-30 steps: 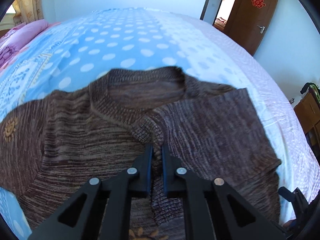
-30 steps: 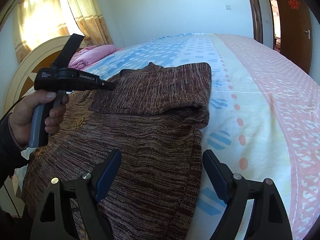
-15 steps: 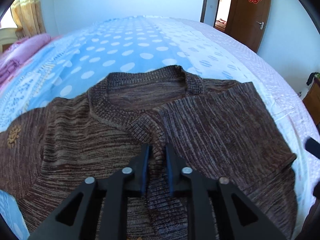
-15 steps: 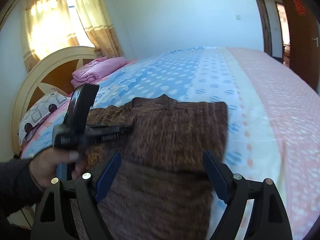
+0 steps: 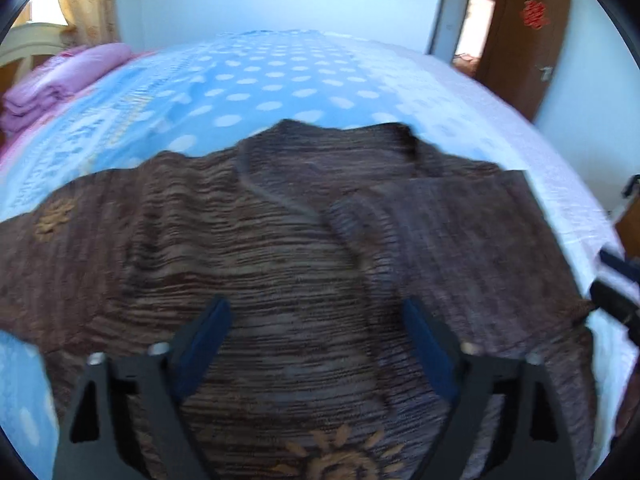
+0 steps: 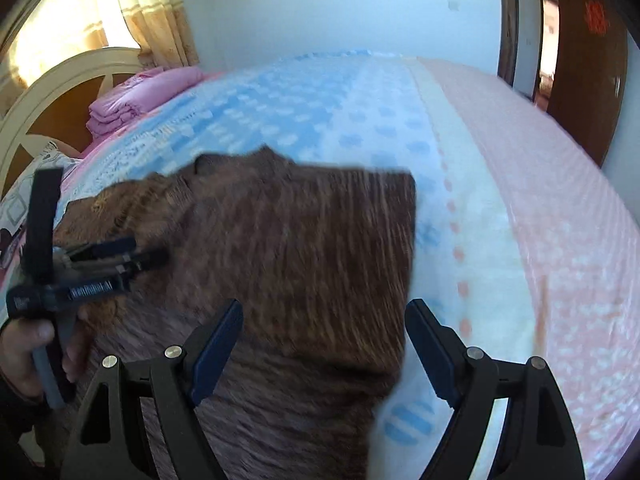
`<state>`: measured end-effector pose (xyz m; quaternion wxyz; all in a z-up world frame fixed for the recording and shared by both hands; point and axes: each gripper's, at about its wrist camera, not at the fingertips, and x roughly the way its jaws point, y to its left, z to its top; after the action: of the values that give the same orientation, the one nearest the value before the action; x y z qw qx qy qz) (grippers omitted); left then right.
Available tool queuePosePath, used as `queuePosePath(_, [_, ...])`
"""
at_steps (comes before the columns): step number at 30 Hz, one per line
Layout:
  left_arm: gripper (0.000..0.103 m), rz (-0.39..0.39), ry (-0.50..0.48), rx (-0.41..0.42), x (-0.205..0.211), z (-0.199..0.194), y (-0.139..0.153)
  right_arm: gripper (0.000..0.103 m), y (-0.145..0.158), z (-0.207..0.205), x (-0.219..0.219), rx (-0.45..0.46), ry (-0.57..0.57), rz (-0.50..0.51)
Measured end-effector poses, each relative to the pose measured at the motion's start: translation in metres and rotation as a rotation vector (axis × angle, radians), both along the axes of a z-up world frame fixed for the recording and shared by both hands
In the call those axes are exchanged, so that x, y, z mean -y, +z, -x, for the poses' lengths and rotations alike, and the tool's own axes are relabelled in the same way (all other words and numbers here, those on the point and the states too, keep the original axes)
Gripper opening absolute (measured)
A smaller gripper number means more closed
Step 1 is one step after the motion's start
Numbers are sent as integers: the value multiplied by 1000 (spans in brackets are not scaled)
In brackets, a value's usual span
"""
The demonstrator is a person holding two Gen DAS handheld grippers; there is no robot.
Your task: Fold small clothes
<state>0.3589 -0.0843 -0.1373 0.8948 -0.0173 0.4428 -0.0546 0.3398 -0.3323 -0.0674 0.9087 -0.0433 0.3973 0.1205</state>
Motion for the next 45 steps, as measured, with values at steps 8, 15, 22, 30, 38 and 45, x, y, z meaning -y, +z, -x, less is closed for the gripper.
queuePosePath(8, [95, 0, 10, 9, -8, -33, 15, 85, -51, -33, -21, -76, -32, 20])
queuePosePath(15, [19, -2, -152, -9, 17, -49, 4, 86, -50, -27, -24, -49, -41, 54])
queuePosePath(22, [10, -157, -29, 45, 0, -70, 1, 87, -50, -26, -23, -36, -43, 40])
queuePosePath(30, [72, -32, 28, 99, -41, -26, 35, 87, -40, -25, -24, -62, -49, 65])
queuePosePath(38, [96, -39, 69, 113, -83, 16, 43, 87, -23, -40, -114, -32, 102, 132])
queuePosePath(45, [96, -61, 155, 88, -151, 47, 33, 87, -25, -43, -123, -3, 102, 101])
